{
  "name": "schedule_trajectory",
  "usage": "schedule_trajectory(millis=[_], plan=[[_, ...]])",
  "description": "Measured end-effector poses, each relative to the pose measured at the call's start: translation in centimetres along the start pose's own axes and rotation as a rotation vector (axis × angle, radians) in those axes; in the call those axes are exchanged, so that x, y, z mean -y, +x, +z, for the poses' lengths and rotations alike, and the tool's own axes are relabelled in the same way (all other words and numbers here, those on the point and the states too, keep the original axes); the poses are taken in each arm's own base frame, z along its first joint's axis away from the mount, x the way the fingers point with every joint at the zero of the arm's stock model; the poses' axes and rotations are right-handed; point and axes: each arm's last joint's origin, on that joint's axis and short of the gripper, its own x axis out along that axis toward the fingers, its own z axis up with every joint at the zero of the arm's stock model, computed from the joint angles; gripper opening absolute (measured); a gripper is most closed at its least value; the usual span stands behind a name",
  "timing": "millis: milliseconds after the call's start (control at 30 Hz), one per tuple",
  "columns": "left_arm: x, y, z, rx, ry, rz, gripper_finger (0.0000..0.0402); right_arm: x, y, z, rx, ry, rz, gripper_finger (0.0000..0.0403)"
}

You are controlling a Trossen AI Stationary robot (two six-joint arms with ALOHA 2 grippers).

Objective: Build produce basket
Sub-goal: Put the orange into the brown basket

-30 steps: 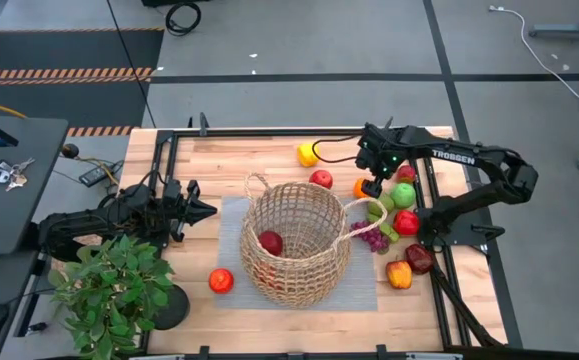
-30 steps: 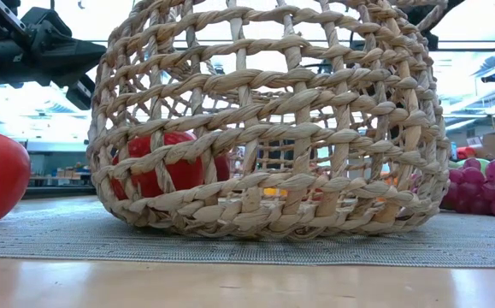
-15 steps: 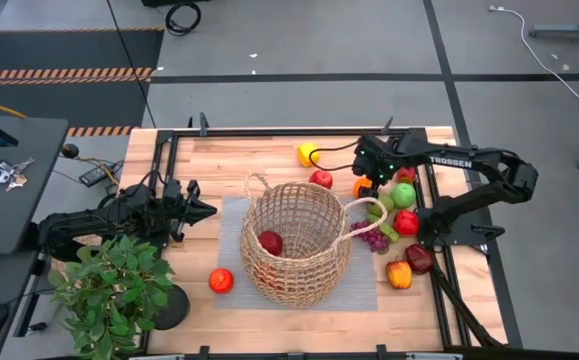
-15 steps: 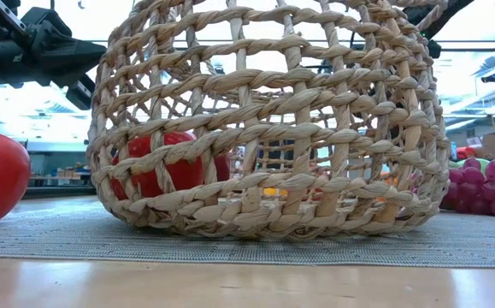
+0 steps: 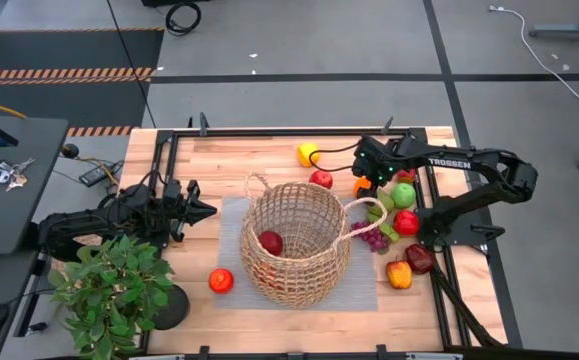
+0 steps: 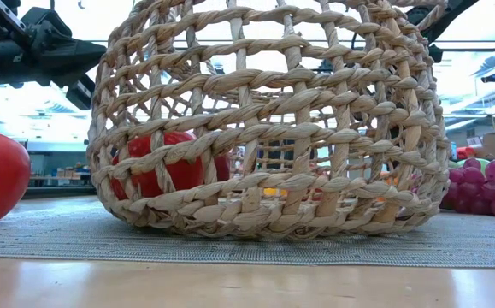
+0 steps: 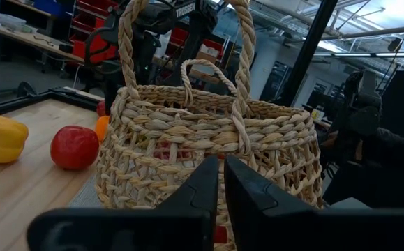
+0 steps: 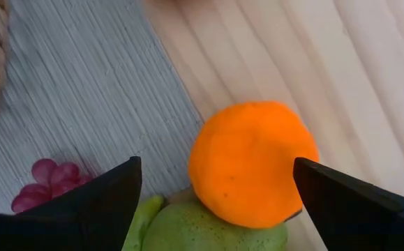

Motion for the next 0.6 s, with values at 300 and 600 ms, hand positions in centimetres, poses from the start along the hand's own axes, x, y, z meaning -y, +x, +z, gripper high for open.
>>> schedule_trajectory(millis=[300, 600], plan=[[0.0, 0.0, 0.0, 0.0, -0.001, 0.0, 0.003, 0.3, 0.4, 0.2, 0.0, 0.03, -0.082, 0.0376], [0.0, 0.0, 0.0, 0.0, -0.001, 0.0, 0.0035, 0.7, 2.4, 0.5, -0.091, 0.045, -0.108, 0.0376]])
